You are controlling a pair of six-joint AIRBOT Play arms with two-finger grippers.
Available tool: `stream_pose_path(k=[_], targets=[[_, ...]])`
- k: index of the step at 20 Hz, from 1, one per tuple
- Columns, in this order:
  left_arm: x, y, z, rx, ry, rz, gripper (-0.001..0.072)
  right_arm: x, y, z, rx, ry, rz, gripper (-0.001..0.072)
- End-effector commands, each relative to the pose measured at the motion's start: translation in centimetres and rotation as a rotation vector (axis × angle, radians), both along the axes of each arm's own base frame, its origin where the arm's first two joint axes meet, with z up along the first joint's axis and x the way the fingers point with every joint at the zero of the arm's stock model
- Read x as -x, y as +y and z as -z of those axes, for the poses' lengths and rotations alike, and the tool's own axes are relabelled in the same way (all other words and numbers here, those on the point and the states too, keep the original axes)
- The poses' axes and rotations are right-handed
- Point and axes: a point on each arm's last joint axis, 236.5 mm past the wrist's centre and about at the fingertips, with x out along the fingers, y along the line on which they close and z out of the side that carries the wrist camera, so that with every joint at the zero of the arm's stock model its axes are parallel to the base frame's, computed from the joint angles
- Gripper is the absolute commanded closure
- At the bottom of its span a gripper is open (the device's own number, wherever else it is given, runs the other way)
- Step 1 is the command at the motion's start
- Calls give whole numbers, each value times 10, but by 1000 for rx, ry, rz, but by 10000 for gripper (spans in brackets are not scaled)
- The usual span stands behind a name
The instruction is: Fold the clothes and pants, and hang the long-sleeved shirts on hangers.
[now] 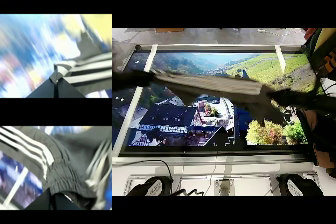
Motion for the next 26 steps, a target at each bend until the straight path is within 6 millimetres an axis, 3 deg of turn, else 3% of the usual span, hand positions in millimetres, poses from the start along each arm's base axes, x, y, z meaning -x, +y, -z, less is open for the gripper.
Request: stream_pose_path(k=[1, 3, 5, 8, 10, 12, 15, 18, 20, 23, 24, 26], targets=[[70, 27, -152, -41, -476, -220, 693, 33, 15, -107, -58, -207, -45, 687], [119, 26, -203, -69, -659, -284, 692, 67, 31, -145, -115, -279, -119, 687], [157, 18, -227, -101, -759, -305, 693, 102, 43, -177, -197, -321, -167, 688], [182, 11, -231, -162, -789, -314, 693, 126, 47, -200, -285, -340, -167, 687], [168, 7, -208, -143, -699, -276, 694, 119, 42, -195, -264, -327, -131, 687], [137, 5, -162, -123, -528, -217, 694, 87, 28, -169, -243, -227, -36, 688], [64, 19, -92, 10, -311, -180, 694, 25, 15, -110, -308, -34, 62, 688], [-17, 17, -20, 161, -123, -128, 694, -44, 7, -21, -339, 165, 166, 688], [-63, -8, 46, 183, 12, -81, 694, -83, 5, 46, -317, 280, 236, 687], [-96, -42, 131, 118, 163, -26, 695, -137, -15, 117, -322, 369, 384, 688], [-98, -45, 149, 85, 196, -17, 695, -149, -25, 131, -326, 379, 430, 688], [-95, -50, 163, 141, 272, -36, 695, -158, -40, 154, -325, 415, 475, 688]])
